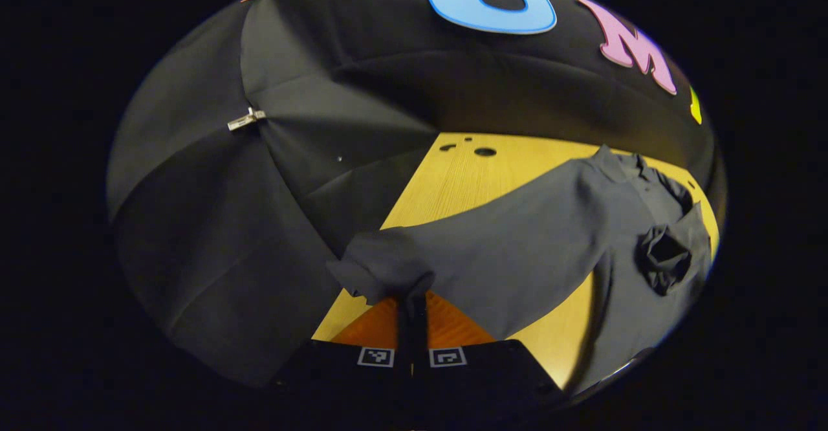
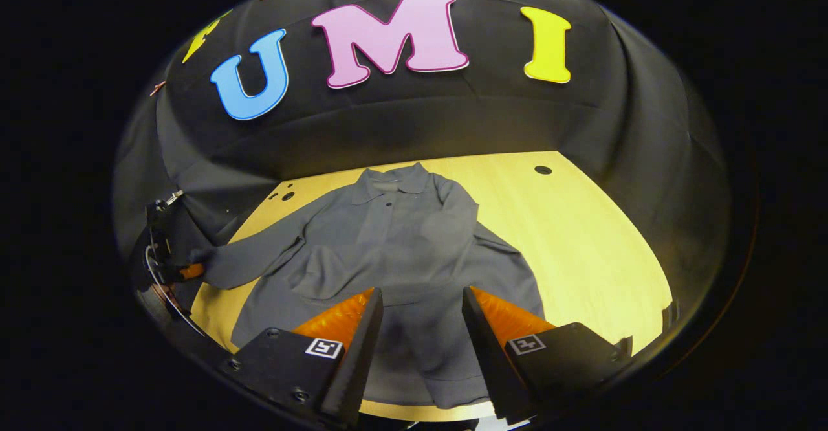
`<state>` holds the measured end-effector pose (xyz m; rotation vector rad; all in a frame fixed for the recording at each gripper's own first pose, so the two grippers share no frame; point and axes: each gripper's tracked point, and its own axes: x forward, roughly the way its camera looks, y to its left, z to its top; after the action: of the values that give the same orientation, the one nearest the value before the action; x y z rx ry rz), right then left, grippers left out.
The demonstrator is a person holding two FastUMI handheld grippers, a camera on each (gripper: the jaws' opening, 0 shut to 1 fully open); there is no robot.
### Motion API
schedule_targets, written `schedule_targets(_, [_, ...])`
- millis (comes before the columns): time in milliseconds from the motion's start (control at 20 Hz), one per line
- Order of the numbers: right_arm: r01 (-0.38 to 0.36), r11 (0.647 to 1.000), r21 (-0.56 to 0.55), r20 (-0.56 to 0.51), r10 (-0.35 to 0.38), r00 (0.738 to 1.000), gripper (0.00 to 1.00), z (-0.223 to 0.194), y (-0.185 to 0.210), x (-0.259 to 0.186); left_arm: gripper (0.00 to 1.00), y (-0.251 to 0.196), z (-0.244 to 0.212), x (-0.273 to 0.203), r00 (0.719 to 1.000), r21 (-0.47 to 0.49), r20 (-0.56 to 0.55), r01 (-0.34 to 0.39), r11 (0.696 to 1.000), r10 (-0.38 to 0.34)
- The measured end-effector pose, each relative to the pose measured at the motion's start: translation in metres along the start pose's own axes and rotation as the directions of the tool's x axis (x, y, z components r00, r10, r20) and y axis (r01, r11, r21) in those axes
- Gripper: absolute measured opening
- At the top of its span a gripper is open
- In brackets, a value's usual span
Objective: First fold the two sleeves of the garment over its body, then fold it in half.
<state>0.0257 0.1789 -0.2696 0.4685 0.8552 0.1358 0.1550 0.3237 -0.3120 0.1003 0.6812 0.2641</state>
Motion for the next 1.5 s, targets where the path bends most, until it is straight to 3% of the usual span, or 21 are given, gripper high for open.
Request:
schedule_targets(250, [0.021,1.0,0.016,-0.004,-0.021,1.0,0.77,-0.003,-0.032,-0.007,0.05,-0.059,0.063,-0.043,0.987,0.008,0.138,0.081,0.997,-0.081])
schedule_targets(600, [0.036,0.998,0.044,0.011,-0.036,0.999,0.77,0.005,-0.07,-0.01,0.05,-0.18,0.116,-0.093,0.941,0.087,0.227,0.237,0.968,-0.251])
schedule_targets(1000, [0.047,0.995,0.087,0.011,-0.049,0.999,0.77,0.005,-0.106,-0.008,0.05,-0.302,0.107,-0.118,0.9,0.156,0.18,0.373,0.915,-0.398])
schedule_targets(1500, [0.032,0.995,0.094,-0.038,-0.029,0.999,0.77,-0.007,-0.14,0.01,0.06,-0.408,0.064,-0.106,0.88,0.199,0.091,0.443,0.874,-0.467])
